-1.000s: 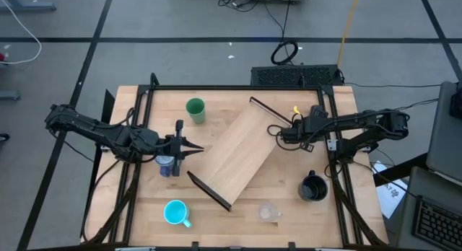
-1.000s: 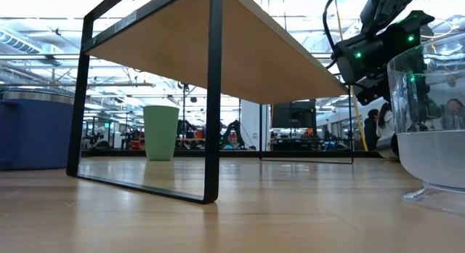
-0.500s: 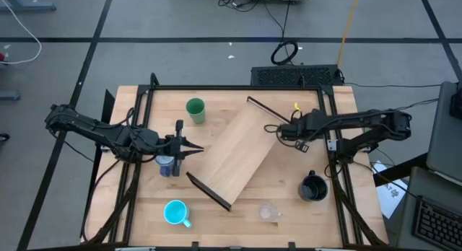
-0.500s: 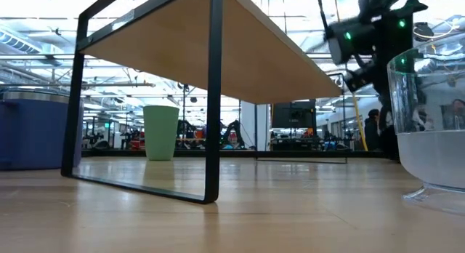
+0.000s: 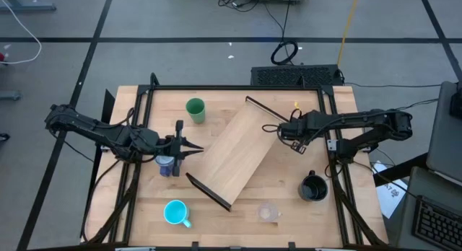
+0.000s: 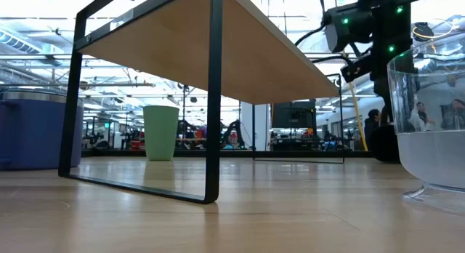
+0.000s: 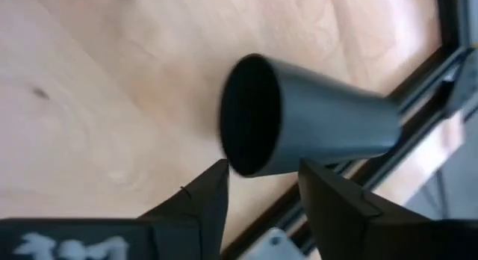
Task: Stack small to large cups/mugs on shelf
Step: Put the black cup on the shelf
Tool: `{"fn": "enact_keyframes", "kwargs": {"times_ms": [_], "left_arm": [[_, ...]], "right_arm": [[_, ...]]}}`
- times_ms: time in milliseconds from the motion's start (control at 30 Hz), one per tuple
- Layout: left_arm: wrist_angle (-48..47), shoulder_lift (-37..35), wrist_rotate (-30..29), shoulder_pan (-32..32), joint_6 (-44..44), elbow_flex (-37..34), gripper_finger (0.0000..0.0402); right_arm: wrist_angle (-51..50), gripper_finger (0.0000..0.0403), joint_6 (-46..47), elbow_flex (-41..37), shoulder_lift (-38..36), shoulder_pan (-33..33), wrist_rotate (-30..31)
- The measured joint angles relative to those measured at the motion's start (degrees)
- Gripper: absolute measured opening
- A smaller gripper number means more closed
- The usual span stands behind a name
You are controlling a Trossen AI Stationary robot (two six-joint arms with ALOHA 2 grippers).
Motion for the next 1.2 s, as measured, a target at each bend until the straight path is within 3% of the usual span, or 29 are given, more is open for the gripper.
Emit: {"fn": "enact_keyframes", "kwargs": {"times_ms": [333,500,700,933,1200], "left_arm": [[-0.77,0.0,0.07,0.02,-0.39,0.0,0.0031],[-0.86,0.0,0.09,0.0,-0.48,0.0,0.0031],[-0.81,-0.01,0.09,0.01,-0.55,0.0,0.0031],[0.83,-0.01,0.07,0.02,-0.81,0.0,0.0031],[0.83,0.0,0.07,0.02,-0.85,0.0,0.0031]], "right_arm": [[-2.55,0.0226,22.22,-0.21,0.04,4.54,1.09],[-0.71,0.0262,27.22,-2.26,0.05,5.82,2.75],[-0.18,0.0289,28.43,-4.46,0.07,5.82,3.86],[6.93,0.0287,26.36,-7.09,0.08,5.53,8.06],[7.14,0.0285,25.05,-8.03,0.24,3.9,12.97]]}}
